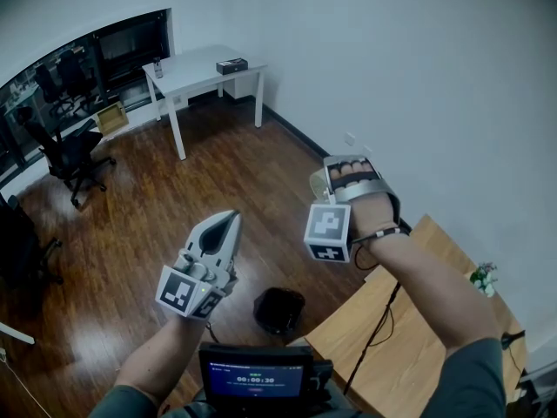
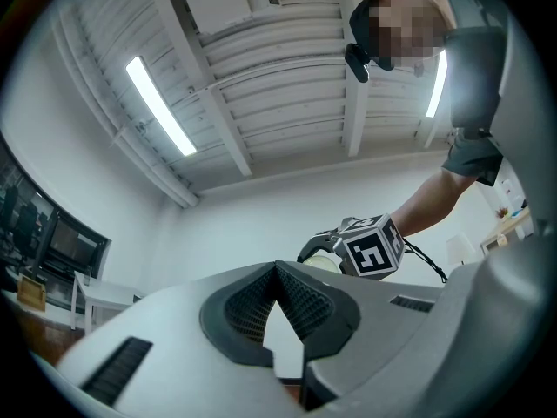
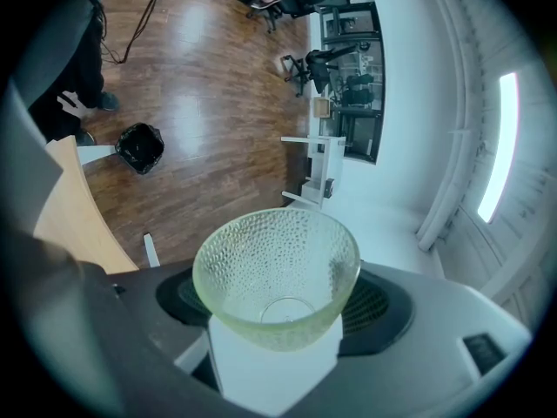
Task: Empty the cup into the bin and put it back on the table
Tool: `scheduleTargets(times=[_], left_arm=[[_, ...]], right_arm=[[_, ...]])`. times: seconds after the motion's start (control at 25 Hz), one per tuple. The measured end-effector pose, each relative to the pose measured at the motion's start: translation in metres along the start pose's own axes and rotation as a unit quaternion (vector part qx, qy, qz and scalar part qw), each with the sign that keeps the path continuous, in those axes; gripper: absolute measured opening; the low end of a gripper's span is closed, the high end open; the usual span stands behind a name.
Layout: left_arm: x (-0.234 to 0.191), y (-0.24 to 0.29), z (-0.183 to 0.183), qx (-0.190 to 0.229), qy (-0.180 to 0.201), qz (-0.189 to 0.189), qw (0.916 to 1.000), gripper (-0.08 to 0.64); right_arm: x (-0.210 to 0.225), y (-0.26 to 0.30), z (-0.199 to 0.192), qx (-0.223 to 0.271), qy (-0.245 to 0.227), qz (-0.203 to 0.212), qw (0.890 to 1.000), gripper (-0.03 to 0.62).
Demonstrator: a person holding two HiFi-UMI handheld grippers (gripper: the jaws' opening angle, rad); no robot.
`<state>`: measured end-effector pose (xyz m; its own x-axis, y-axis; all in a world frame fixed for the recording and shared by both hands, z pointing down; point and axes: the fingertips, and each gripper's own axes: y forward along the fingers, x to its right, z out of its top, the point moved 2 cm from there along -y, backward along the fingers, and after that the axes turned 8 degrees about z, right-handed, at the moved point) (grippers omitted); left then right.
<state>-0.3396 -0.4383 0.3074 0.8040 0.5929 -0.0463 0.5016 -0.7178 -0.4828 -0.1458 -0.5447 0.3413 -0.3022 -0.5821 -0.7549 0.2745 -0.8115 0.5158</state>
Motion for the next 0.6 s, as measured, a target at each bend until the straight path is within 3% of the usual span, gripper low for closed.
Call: scheduleTargets(times=[0.28, 0.6], left_arm=[[-0.0014, -0.0034, -0.0038, -0.003, -0.002, 0.003, 1.0, -0.009], [-0.0022, -0.0048, -0.0059, -0.008, -0.008, 0.003, 0.9999, -0.009]], right_arm=[[0.0015, -0.0035, 0.0042, -0.002, -0.012, -0.02, 1.0, 0.399], [-0.0047, -0.0028, 0.0078, 0.027, 0.04, 0.012, 0.999, 0.399]])
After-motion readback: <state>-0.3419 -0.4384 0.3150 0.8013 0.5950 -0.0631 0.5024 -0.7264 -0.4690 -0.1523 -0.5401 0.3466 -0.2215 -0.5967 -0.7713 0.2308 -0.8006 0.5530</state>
